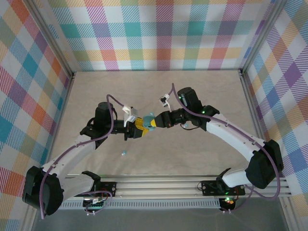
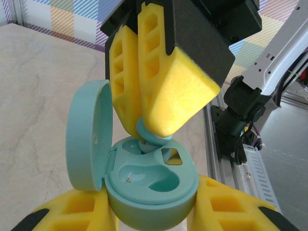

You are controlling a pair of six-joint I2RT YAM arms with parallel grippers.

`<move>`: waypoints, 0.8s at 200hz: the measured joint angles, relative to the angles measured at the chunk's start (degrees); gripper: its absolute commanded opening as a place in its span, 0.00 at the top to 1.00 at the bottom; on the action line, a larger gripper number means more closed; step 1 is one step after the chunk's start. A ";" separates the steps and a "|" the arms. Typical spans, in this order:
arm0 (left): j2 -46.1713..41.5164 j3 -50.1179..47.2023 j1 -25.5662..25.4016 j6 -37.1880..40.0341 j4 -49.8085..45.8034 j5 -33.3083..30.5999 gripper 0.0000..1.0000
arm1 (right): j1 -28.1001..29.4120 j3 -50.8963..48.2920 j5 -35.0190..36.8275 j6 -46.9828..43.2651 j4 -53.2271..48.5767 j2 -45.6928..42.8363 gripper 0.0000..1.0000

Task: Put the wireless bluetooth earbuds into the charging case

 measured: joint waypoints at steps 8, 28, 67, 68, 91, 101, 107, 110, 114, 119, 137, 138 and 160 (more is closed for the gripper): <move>-0.11 0.00 -0.02 -0.02 0.09 0.00 0.99 | 0.00 0.31 0.15 -0.33 -0.46 0.00 0.80; -0.22 0.00 -0.07 -0.17 0.52 0.00 0.99 | 0.07 1.14 0.61 -0.92 -1.79 0.02 0.78; -0.22 0.00 -0.11 -0.17 1.38 0.00 0.99 | 0.31 2.62 1.88 -2.16 -4.17 0.13 0.74; -0.22 0.00 -0.11 -0.17 1.38 0.00 0.99 | 0.31 2.64 1.97 -2.19 -4.24 0.13 0.74; -0.24 0.00 -0.11 -0.17 1.40 -0.02 0.99 | 0.50 3.69 3.10 -2.80 -6.14 0.39 0.71; -0.24 -0.02 -0.15 -0.17 1.40 -0.09 0.99 | 0.70 4.33 3.50 -3.13 -6.88 0.72 0.71; -0.24 -0.04 -0.15 -0.17 1.40 -0.24 0.99 | 0.79 4.68 3.80 -3.37 -7.26 0.87 0.70; -0.24 -0.04 -0.15 -0.17 1.40 -0.28 0.99 | 0.81 4.85 3.89 -3.45 -7.52 0.96 0.70; -0.24 -0.04 -0.17 -0.17 1.40 -0.33 0.99 | 0.83 5.09 4.04 -3.54 -7.80 1.07 0.70; -0.24 -0.04 -0.22 -0.17 1.40 -0.44 0.99 | 0.90 5.29 4.15 -3.67 -8.07 1.18 0.70; -0.24 -0.11 -0.33 -0.17 1.40 -0.81 0.99 | 1.11 6.01 4.74 -3.89 -9.09 1.64 0.69; -0.24 -0.11 -0.33 -0.17 1.40 -0.83 0.99 | 1.11 6.03 4.76 -3.91 -9.18 1.64 0.69; -0.24 -0.13 -0.44 -0.17 1.40 -1.27 0.99 | 1.20 6.60 5.35 -4.15 -9.92 1.86 0.68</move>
